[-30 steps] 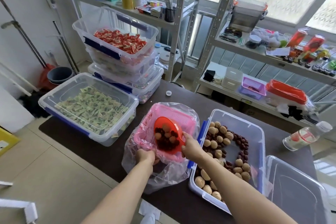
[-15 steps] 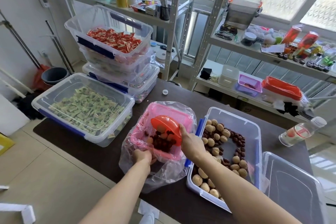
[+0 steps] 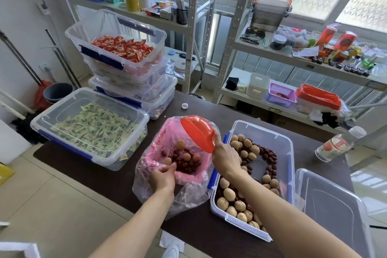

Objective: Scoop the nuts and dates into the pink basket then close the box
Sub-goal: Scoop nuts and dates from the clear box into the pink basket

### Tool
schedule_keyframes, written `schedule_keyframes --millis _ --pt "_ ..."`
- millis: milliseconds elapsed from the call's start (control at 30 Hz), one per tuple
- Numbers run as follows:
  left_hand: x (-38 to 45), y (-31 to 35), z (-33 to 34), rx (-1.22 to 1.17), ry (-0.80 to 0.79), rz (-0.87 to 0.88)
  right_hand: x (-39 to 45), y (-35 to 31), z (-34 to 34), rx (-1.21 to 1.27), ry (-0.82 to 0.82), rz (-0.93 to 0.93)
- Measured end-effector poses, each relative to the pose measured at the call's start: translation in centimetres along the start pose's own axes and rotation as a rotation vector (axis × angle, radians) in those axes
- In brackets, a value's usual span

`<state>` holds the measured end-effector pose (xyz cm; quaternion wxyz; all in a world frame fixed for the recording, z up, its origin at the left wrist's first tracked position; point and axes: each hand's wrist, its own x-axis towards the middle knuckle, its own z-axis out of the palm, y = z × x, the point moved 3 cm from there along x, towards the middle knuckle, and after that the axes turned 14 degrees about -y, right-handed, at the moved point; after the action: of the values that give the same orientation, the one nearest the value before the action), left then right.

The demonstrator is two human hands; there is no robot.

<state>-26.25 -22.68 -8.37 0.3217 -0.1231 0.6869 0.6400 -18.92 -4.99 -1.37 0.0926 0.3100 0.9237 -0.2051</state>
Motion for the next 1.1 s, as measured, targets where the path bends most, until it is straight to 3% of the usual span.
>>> schedule_keyframes --millis 300,500,667,900,1100 --pt "-3.3 -0.1 6.5 0.18 -0.376 0.137 -1.1 5.7 -3.5 0.443 0.164 -0.046" --pt "-4.9 -1.7 8.0 0.39 -0.441 0.16 -3.8 11.5 -4.4 0.499 0.265 0.052" --pt "-5.7 -3.3 8.5 0.516 -0.466 0.147 -6.8 15.8 -3.9 0.325 0.263 0.193" --pt "-6.6 -4.8 8.4 0.621 -0.427 0.107 -8.5 17.7 -1.3 -0.06 0.072 0.407" --pt "-6.6 -5.6 7.6 0.661 -0.396 0.102 -8.0 16.9 0.1 -0.134 -0.046 0.515"
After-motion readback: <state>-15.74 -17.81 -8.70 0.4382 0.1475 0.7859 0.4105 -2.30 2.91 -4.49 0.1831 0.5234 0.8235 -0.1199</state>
